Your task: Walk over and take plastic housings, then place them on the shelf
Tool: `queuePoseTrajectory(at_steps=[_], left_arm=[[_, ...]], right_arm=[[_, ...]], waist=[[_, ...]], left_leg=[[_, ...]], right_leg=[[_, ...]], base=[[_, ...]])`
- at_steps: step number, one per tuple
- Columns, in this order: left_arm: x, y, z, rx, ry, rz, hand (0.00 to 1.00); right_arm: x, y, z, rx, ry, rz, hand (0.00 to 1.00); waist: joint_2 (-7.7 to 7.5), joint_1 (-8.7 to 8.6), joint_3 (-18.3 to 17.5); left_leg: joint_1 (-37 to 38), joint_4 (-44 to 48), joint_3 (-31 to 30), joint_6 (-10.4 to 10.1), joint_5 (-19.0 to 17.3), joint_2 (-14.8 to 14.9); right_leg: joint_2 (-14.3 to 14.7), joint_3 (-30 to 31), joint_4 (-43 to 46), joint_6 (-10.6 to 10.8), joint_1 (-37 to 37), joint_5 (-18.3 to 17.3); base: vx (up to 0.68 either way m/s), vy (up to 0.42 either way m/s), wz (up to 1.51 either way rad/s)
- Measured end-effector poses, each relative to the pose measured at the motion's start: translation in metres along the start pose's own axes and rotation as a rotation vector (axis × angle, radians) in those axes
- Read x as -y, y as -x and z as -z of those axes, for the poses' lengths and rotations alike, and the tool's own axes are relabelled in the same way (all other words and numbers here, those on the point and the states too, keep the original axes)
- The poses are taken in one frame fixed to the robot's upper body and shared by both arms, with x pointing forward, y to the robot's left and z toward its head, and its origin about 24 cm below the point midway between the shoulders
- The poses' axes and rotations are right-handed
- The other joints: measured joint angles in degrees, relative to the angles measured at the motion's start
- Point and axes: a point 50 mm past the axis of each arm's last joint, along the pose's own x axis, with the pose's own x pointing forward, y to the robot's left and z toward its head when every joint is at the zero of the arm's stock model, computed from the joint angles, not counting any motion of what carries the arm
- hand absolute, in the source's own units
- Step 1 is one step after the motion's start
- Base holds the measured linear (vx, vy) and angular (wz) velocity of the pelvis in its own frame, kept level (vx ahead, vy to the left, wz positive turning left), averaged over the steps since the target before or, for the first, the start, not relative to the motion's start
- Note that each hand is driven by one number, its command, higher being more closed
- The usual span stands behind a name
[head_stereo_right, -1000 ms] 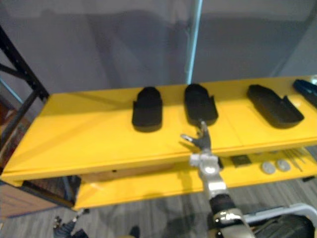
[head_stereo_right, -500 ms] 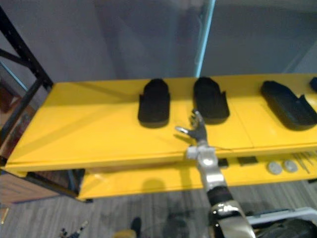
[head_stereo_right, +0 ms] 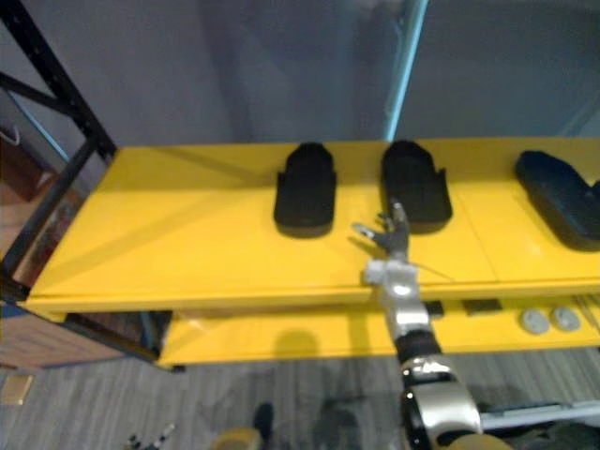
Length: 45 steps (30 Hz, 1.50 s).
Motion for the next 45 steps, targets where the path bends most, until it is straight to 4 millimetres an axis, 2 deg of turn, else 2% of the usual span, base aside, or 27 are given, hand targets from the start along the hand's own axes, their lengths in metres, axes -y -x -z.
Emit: queuePoseTrajectory(at_steps=[13, 28, 37, 41, 43, 45], left_arm=[[0.000, -0.001, -0.001, 0.003, -0.003, 0.008, 0.00], [0.010, -0.001, -0.005, 0.014, -0.013, 0.043, 0.00], [0.011, -0.002, -0.006, 0.016, -0.012, 0.044, 0.00], [0.011, -0.002, -0.006, 0.016, -0.012, 0.046, 0.00], [0.012, -0.002, -0.007, 0.018, -0.012, 0.047, 0.00], [0.012, -0.002, -0.007, 0.018, -0.012, 0.047, 0.00]], right_arm=[[-0.002, 0.000, -0.001, 0.024, 0.029, -0.023, 0.00], [0.000, 0.001, -0.003, 0.034, 0.066, 0.084, 0.00], [-0.003, 0.001, -0.003, 0.040, 0.061, 0.036, 0.00], [-0.017, 0.004, -0.011, 0.119, 0.087, -0.066, 0.00], [-0.029, 0.007, -0.023, 0.197, 0.096, -0.122, 0.00], [-0.051, 0.017, -0.049, 0.345, 0.112, -0.230, 0.00]], waist=[[0.24, 0.26, 0.2], [0.23, 0.05, 1.3], [0.24, -0.24, 1.3], [0.23, -0.36, 1.3], [0.23, -0.36, 1.3], [0.19, -0.40, 1.3]], left_leg=[[0.3, 0.0, 0.2, 0.0, 0.0, -0.2], [0.3, 0.0, 0.8, 0.1, -0.1, -0.2], [0.3, 0.0, 1.0, 0.1, -0.1, -0.1], [0.3, 0.0, 1.1, 0.2, -0.2, -0.1], [0.1, 0.0, 1.2, 0.2, -0.2, -0.1], [0.1, 0.0, 1.6, 0.3, -0.3, 0.0]], right_leg=[[-0.2, -0.2, -0.1, 0.2, 0.5, 0.0], [-0.3, 0.2, -0.1, 0.2, 0.3, 0.0], [-0.3, 0.2, -0.1, 0.2, 0.3, 0.0], [-0.3, 0.4, -0.1, 0.2, 0.1, 0.0], [-0.3, 0.5, -0.1, 0.2, -0.1, 0.0], [-0.3, 1.0, -0.1, 0.2, -0.4, 0.1]], base=[[0.00, 0.000, 0.00], [0.00, 0.000, 0.00], [0.00, 0.000, 0.00], [0.00, 0.000, 0.00], [0.00, 0.000, -0.03], [0.00, -0.001, -0.09]])
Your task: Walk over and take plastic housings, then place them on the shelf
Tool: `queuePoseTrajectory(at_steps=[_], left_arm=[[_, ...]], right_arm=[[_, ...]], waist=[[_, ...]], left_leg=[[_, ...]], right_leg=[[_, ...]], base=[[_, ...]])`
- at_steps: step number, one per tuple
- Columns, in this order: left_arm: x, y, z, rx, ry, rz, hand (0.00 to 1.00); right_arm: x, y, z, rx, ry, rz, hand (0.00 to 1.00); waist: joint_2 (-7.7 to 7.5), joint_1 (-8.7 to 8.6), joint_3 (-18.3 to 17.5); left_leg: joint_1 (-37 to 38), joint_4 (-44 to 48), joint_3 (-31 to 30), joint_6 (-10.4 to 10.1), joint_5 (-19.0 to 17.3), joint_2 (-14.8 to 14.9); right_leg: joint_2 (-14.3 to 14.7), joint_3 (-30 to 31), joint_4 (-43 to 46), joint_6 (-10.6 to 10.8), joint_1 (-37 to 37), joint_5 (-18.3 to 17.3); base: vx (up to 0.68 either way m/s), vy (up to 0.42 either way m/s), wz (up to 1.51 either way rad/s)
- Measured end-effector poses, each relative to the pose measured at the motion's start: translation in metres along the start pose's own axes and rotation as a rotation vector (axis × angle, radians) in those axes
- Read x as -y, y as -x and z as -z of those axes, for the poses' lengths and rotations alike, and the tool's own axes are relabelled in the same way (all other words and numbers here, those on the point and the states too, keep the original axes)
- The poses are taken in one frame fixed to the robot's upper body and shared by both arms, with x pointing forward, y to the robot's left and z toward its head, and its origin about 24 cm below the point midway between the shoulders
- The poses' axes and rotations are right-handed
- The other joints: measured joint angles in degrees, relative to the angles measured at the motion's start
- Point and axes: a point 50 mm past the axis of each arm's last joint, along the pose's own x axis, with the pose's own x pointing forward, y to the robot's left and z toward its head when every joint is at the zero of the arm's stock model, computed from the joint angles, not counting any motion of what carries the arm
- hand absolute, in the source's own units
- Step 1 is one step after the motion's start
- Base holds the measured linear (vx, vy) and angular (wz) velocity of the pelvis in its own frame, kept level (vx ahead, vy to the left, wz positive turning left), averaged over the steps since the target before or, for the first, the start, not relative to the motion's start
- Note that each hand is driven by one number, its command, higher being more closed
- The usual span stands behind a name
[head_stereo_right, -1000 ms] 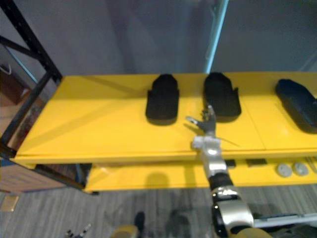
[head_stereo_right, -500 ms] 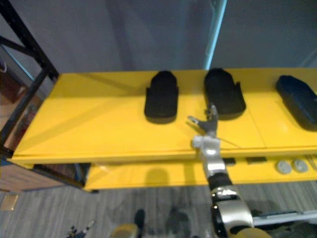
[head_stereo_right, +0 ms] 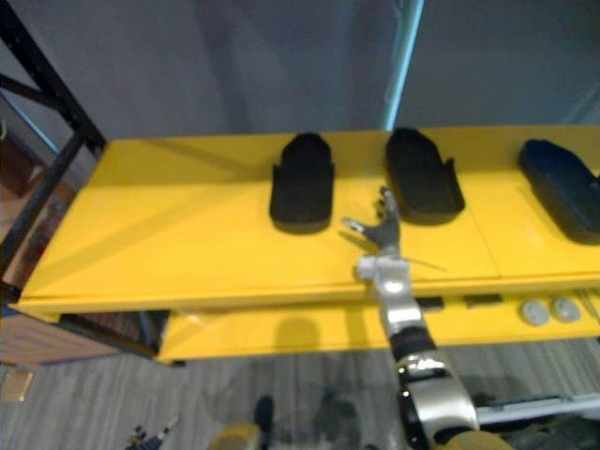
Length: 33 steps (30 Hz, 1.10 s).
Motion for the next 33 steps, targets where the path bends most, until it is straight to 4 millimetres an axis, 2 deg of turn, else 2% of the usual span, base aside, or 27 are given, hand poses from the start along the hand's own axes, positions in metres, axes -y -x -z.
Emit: queuePoseTrajectory(at_steps=[3, 6, 8, 11, 15, 24, 33], left_arm=[[0.000, 0.000, 0.000, 0.000, 0.000, -0.001, 0.00], [-0.002, 0.000, 0.001, -0.003, -0.003, -0.004, 0.00], [-0.005, 0.001, 0.008, -0.029, -0.013, -0.016, 0.00], [-0.007, 0.002, 0.013, -0.040, -0.017, -0.025, 0.00], [-0.009, 0.002, 0.014, -0.045, -0.020, -0.030, 0.00], [-0.008, 0.002, 0.013, -0.030, -0.018, -0.027, 0.00], [-0.002, 0.004, 0.015, -0.034, -0.047, 0.000, 0.00]], right_arm=[[-0.022, 0.002, -0.026, 0.143, 0.090, -0.097, 0.00], [-0.031, 0.010, -0.030, 0.192, 0.179, -0.112, 0.00], [-0.037, 0.026, -0.031, 0.215, 0.214, -0.120, 0.00], [-0.046, 0.047, -0.030, 0.222, 0.197, -0.163, 0.00], [-0.062, 0.070, -0.023, 0.167, 0.107, -0.345, 0.00], [-0.085, 0.095, -0.011, 0.067, -0.043, -0.535, 0.00], [-0.092, 0.103, 0.002, -0.038, -0.098, -0.563, 0.00]], waist=[[-0.33, -0.10, 0.0], [-0.91, -0.13, -0.1], [-1.48, -0.24, -0.4], [-1.95, -0.32, -0.7], [-2.63, -1.39, -1.1], [-3.22, -1.79, -1.5], [-4.08, -1.73, -2.0]], left_leg=[[0.2, 0.0, 0.7, 0.1, -0.2, 0.0], [0.2, 0.0, 0.7, 0.1, -0.2, 0.0], [0.2, 0.0, 1.0, 0.2, -0.4, 0.0], [0.1, 0.0, 2.0, 0.2, -0.6, 0.2], [0.2, 0.0, 2.4, 0.4, -1.0, 0.1], [0.2, 0.0, 2.6, 0.1, -1.4, 0.1], [0.1, -0.1, 2.6, 0.1, -1.5, 0.1]], right_leg=[[-0.1, 0.5, 0.0, 0.0, -0.1, 0.0], [-0.1, 0.5, 0.0, 0.0, -0.1, 0.0], [-0.1, 0.8, 0.0, 0.0, -0.3, 0.0], [-0.1, 1.9, 0.3, 0.0, -1.1, 0.0], [-0.2, 2.3, 0.3, 0.0, -1.3, 0.0], [0.0, 2.6, 0.5, 0.0, -1.6, 0.0], [0.0, 2.6, 0.8, -0.1, -1.8, 0.0]], base=[[0.01, -0.001, -0.09], [0.00, 0.000, 0.00], [0.00, -0.005, -0.05], [0.01, 0.001, -0.15], [0.00, 0.001, -0.06], [0.00, 0.000, 0.00], [0.00, 0.000, 0.00]])
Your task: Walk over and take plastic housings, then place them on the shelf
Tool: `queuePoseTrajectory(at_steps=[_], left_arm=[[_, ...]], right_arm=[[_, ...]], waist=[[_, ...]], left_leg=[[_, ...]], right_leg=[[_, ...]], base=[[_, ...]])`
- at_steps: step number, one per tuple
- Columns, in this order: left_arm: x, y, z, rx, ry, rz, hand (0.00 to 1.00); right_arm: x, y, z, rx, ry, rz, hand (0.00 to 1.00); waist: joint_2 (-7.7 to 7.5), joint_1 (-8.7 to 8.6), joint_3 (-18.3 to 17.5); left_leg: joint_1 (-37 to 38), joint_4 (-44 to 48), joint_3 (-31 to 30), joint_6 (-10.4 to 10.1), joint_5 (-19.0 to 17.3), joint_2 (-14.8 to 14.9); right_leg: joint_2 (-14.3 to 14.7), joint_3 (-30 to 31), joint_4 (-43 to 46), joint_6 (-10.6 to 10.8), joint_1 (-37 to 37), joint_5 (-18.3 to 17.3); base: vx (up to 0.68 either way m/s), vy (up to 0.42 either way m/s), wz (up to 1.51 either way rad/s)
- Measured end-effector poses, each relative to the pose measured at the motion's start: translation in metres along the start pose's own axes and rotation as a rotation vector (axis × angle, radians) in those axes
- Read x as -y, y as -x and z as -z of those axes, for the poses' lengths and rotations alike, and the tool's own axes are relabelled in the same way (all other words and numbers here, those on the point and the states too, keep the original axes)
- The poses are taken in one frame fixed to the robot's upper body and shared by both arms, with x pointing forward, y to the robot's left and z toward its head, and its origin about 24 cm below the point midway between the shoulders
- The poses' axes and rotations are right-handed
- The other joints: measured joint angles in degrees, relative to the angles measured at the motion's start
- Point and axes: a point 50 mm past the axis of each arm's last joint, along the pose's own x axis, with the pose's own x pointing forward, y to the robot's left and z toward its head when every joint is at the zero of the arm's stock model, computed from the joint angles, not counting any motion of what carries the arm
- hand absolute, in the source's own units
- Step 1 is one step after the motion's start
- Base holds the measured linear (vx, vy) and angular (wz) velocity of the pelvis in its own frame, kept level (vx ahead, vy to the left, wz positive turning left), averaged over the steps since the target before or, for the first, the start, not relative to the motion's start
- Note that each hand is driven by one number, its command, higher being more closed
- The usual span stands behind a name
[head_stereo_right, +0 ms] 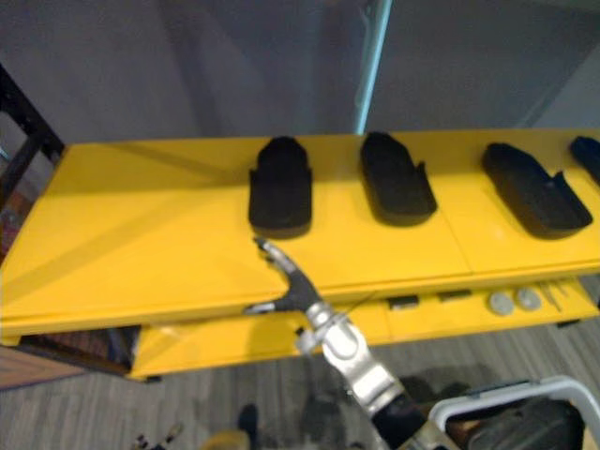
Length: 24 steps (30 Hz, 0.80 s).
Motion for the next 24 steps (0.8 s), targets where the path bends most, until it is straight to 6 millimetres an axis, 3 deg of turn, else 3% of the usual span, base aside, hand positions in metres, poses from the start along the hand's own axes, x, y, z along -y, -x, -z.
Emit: queuePoseTrajectory(at_steps=[6, 12, 24], left_arm=[[0.000, 0.000, 0.001, -0.006, -0.003, -0.001, 0.00], [0.000, 0.000, 0.001, -0.010, -0.004, -0.001, 0.00], [0.001, 0.000, 0.003, -0.023, -0.014, 0.002, 0.00]], right_arm=[[0.011, -0.008, 0.021, -0.109, -0.001, 0.087, 0.00], [0.041, -0.019, 0.021, -0.117, 0.018, 0.226, 0.00], [0.061, -0.032, 0.023, -0.158, 0.030, 0.315, 0.00]], waist=[[-0.33, 0.54, -0.2], [-0.29, 1.09, -0.2], [-0.14, 1.36, -0.1]], left_leg=[[0.0, 0.0, -0.4, 0.0, 0.0, -0.1], [0.1, 0.0, -1.1, 0.0, 0.2, -0.5], [0.2, 0.0, -2.1, 0.3, 0.6, -0.7]], right_leg=[[0.0, -0.2, 0.1, 0.0, 0.1, 0.0], [0.0, -0.7, 0.1, -0.1, 0.6, 0.0], [0.0, -2.1, 0.1, -0.2, 1.3, -0.1]], base=[[0.00, -0.002, 0.01], [0.00, -0.001, 0.05], [0.00, -0.007, 0.03]])
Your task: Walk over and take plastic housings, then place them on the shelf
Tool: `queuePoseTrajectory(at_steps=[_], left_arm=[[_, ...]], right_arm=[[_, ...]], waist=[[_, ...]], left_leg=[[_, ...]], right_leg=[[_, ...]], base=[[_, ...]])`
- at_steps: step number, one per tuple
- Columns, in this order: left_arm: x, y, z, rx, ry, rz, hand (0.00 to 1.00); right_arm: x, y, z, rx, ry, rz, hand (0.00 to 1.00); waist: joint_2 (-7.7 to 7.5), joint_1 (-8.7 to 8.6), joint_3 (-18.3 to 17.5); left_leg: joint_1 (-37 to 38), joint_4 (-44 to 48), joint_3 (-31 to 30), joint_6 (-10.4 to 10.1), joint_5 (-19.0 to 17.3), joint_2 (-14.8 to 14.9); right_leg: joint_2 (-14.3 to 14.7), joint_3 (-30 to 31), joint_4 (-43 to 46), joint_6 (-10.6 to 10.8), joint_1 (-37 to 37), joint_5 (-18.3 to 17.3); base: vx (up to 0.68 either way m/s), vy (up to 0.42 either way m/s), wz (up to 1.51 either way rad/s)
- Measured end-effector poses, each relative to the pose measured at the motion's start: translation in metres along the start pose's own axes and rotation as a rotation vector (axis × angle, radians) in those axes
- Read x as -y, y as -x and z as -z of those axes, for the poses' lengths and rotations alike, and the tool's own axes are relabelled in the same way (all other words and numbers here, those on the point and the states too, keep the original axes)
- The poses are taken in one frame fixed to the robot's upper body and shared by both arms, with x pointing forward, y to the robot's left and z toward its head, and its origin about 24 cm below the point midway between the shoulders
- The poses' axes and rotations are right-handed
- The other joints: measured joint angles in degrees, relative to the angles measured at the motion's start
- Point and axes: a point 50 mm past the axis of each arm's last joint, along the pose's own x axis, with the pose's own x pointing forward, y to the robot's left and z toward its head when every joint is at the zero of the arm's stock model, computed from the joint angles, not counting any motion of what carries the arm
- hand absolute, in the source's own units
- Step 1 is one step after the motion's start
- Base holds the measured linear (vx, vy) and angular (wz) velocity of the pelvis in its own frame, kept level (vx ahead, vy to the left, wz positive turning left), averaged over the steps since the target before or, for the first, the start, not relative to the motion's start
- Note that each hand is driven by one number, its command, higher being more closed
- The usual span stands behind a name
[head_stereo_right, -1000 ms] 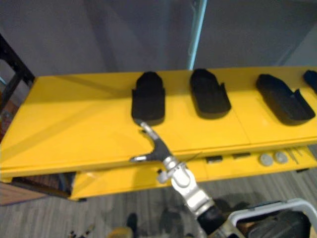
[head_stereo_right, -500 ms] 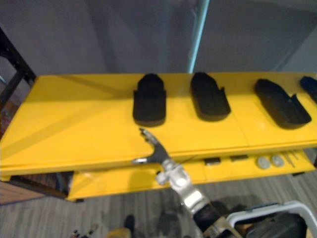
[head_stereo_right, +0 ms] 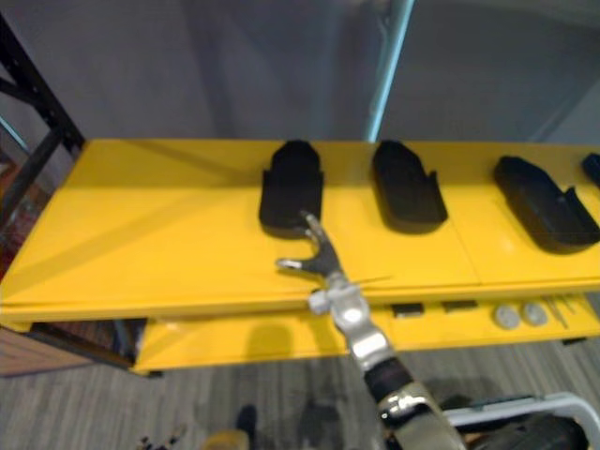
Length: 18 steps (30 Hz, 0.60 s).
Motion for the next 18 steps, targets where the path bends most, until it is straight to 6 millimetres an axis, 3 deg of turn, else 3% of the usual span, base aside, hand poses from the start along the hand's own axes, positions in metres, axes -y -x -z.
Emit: queuePoseTrajectory(at_steps=[8, 18], left_arm=[[0.001, -0.001, -0.002, 0.005, 0.005, 0.002, 0.00], [0.002, -0.001, -0.002, 0.006, 0.008, 0.006, 0.00]], right_arm=[[0.005, -0.002, 0.008, -0.044, 0.022, 0.016, 0.00], [0.016, -0.012, 0.005, -0.053, 0.041, 0.100, 0.00]], waist=[[1.30, 0.04, 0.8], [1.39, 0.38, 0.9]], left_leg=[[0.7, 0.0, -1.1, -0.3, -0.1, -0.2], [0.6, 0.0, -1.1, 0.0, 0.0, -0.4]], right_leg=[[0.0, -1.6, -0.2, -0.6, 1.5, -0.6], [-0.2, -1.7, -0.1, -0.2, 1.4, -0.6]], base=[[-0.01, -0.011, 0.06], [0.01, -0.007, 0.01]])
